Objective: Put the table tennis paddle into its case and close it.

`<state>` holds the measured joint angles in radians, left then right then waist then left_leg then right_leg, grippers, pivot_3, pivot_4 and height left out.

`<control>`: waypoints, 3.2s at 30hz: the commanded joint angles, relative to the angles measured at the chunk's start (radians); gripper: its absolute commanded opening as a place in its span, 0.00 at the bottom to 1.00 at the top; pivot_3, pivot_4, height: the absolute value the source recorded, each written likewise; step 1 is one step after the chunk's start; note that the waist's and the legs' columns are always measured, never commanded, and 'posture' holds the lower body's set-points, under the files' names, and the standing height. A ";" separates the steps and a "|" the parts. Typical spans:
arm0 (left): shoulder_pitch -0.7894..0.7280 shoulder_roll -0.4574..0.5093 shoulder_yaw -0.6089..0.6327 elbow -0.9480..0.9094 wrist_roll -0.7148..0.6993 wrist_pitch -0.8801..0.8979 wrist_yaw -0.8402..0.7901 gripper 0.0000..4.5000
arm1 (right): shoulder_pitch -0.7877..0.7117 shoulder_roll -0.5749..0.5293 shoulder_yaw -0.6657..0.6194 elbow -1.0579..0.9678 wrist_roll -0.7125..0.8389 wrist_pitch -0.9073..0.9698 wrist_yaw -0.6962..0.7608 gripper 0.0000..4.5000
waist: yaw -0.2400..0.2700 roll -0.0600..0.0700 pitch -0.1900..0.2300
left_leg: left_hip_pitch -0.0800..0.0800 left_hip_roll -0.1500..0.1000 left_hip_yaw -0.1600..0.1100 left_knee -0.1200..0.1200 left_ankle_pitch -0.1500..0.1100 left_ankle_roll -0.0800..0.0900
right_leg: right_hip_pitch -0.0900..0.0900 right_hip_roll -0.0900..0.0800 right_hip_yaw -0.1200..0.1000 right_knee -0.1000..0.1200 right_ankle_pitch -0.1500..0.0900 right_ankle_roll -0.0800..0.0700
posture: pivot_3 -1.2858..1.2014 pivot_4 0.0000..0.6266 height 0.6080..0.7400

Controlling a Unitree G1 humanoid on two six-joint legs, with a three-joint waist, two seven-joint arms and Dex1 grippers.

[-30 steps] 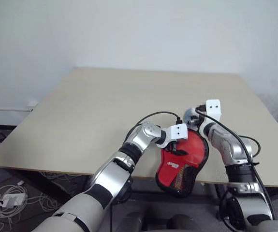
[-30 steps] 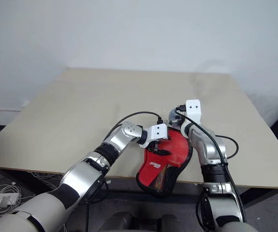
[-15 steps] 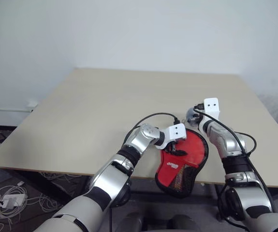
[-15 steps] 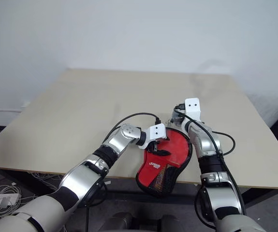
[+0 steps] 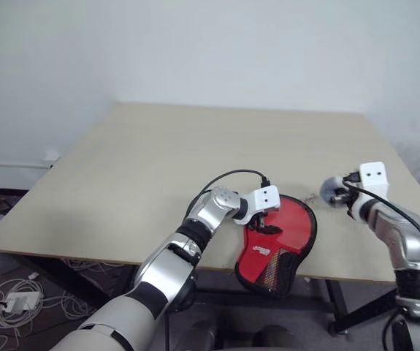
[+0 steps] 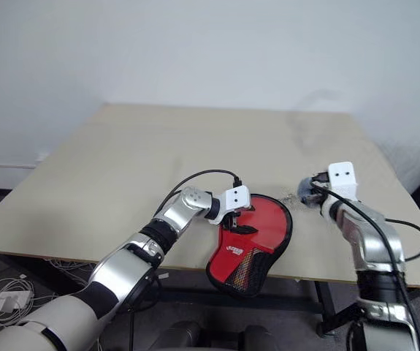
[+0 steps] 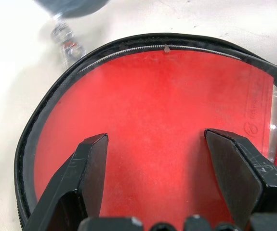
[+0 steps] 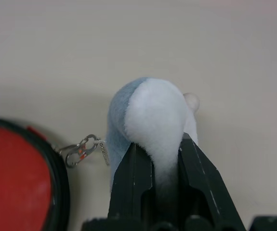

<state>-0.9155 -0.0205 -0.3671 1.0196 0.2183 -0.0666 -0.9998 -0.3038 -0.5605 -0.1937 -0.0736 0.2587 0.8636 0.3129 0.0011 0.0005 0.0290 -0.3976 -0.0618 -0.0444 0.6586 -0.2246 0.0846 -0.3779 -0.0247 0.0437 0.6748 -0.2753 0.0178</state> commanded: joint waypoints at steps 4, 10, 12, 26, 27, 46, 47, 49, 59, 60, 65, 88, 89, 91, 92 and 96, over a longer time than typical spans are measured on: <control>0.033 0.023 -0.044 0.093 0.058 0.046 0.022 0.75 | 0.104 -0.144 -0.163 -0.181 0.050 0.096 0.065 0.02 | 0.004 0.000 0.001 | -0.001 0.000 0.001 0.000 -0.001 0.001 | 0.001 -0.004 -0.004 -0.001 -0.002 0.003 | 0.52 0.00 1.00; 0.028 0.019 -0.042 0.106 0.058 0.044 0.032 0.75 | 0.323 -0.241 -0.263 -0.341 0.126 0.150 0.202 0.02 | 0.017 0.000 0.001 | -0.003 0.000 0.005 0.002 -0.003 0.006 | 0.003 -0.010 -0.008 -0.004 -0.005 0.008 | 0.52 0.00 1.00; 0.027 0.019 -0.042 0.110 0.058 0.043 0.034 0.75 | 0.408 -0.267 -0.290 -0.401 0.149 0.149 0.254 0.02 | 0.018 0.000 0.000 | -0.004 0.000 0.005 0.002 -0.004 0.008 | 0.004 -0.012 -0.010 -0.007 -0.006 0.009 | 0.52 0.00 1.00; 0.024 0.005 -0.045 0.126 0.059 0.041 0.040 0.75 | 0.761 -0.322 -0.358 -0.694 0.236 0.068 0.496 0.02 | 0.012 0.001 -0.003 | -0.013 0.000 0.008 0.003 -0.008 0.013 | 0.004 -0.020 -0.018 -0.017 -0.003 0.016 | 0.52 0.00 1.00; 0.025 0.006 -0.046 0.127 0.060 0.040 0.041 0.75 | 0.782 -0.314 -0.349 -0.718 0.248 0.065 0.505 0.02 | 0.012 0.001 -0.003 | -0.013 0.000 0.008 0.003 -0.008 0.013 | 0.004 -0.021 -0.019 -0.017 -0.003 0.016 | 0.52 0.00 1.00; 0.026 0.008 -0.043 0.136 0.060 0.040 0.059 0.75 | 1.280 -0.316 -0.051 -0.974 0.174 -0.188 0.550 0.01 | 0.011 -0.011 -0.013 | -0.012 0.001 0.008 0.002 -0.008 0.013 | 0.006 -0.027 -0.029 -0.018 -0.005 0.016 | 0.52 0.00 1.00; 0.024 0.007 -0.043 0.138 0.060 0.041 0.061 0.75 | 1.296 -0.320 -0.048 -0.974 0.164 -0.205 0.550 0.01 | 0.011 -0.012 -0.014 | -0.012 0.001 0.008 0.002 -0.008 0.013 | 0.006 -0.028 -0.029 -0.019 -0.005 0.016 | 0.52 0.00 1.00; 0.020 0.005 -0.042 0.144 0.061 0.039 0.067 0.75 | 1.266 -0.317 -0.035 -0.974 0.184 -0.221 0.529 0.01 | 0.011 -0.014 -0.015 | -0.012 0.002 0.008 0.002 -0.008 0.013 | 0.006 -0.028 -0.030 -0.019 -0.006 0.016 | 0.52 0.00 1.00; 0.003 0.008 -0.041 0.161 0.063 0.028 0.081 0.75 | 1.062 -0.392 -0.086 -0.974 0.553 -0.184 0.330 0.23 | 0.012 -0.015 -0.014 | -0.012 0.002 0.009 0.002 -0.008 0.013 | 0.005 -0.030 -0.034 -0.020 -0.005 0.016 | 0.52 0.00 1.00; 0.003 0.008 -0.041 0.162 0.063 0.027 0.081 0.75 | 1.053 -0.398 -0.106 -0.974 0.578 -0.174 0.318 0.30 | 0.012 -0.015 -0.014 | -0.013 0.002 0.009 0.002 -0.008 0.013 | 0.005 -0.030 -0.034 -0.020 -0.005 0.016 | 0.52 0.00 1.00; 0.005 0.013 -0.044 0.163 0.064 0.022 0.075 0.75 | 1.035 -0.412 -0.183 -0.974 0.693 -0.158 0.291 0.72 | 0.012 -0.015 -0.014 | -0.012 0.002 0.009 0.002 -0.008 0.013 | 0.006 -0.031 -0.034 -0.020 -0.005 0.017 | 0.52 0.00 1.00; 0.038 0.055 0.032 0.045 -0.067 -0.025 -0.180 0.75 | 0.244 0.073 0.052 -0.138 0.502 -0.093 -0.301 0.87 | 0.012 -0.003 -0.017 | -0.018 0.001 0.011 -0.001 -0.009 0.015 | -0.002 -0.048 -0.056 -0.024 0.003 0.015 | 0.52 0.00 1.00; 0.041 0.076 0.040 0.015 -0.093 -0.028 -0.251 0.75 | 0.224 0.077 0.042 -0.111 0.500 -0.069 -0.303 0.87 | 0.010 -0.001 -0.017 | -0.019 0.001 0.011 -0.001 -0.009 0.015 | -0.003 -0.048 -0.056 -0.024 0.003 0.015 | 0.52 0.00 1.00; 0.036 0.106 0.057 -0.021 -0.131 0.001 -0.341 0.75 | 0.196 0.082 0.019 -0.078 0.505 -0.033 -0.302 0.87 | 0.010 0.002 -0.017 | -0.023 0.000 0.011 -0.001 -0.009 0.016 | -0.008 -0.048 -0.054 -0.023 0.004 0.014 | 0.52 0.00 1.00; 0.034 0.114 0.063 -0.030 -0.141 0.018 -0.359 0.75 | 0.189 0.086 0.011 -0.073 0.504 -0.022 -0.300 0.87 | 0.011 0.002 -0.017 | -0.029 0.000 0.011 0.001 -0.009 0.016 | -0.013 -0.048 -0.055 -0.022 0.004 0.014 | 0.52 0.00 1.00; 0.016 0.169 0.068 -0.025 -0.134 0.010 -0.369 0.75 | 0.161 0.092 -0.010 -0.044 0.504 0.019 -0.270 0.87 | 0.012 0.004 -0.017 | -0.031 -0.001 0.010 0.002 -0.009 0.016 | -0.016 -0.048 -0.055 -0.021 0.004 0.013 | 0.52 0.00 1.00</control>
<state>-0.8799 0.1303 -0.3011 1.0014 0.0768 -0.0546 -1.3649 -0.1199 -0.4659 -0.1764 -0.1179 0.7637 0.8677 0.0277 0.0134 0.0044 0.0123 -0.4290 -0.0626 -0.0342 0.6603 -0.2335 0.1002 -0.3934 -0.0723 -0.0110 0.6543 -0.2709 0.0311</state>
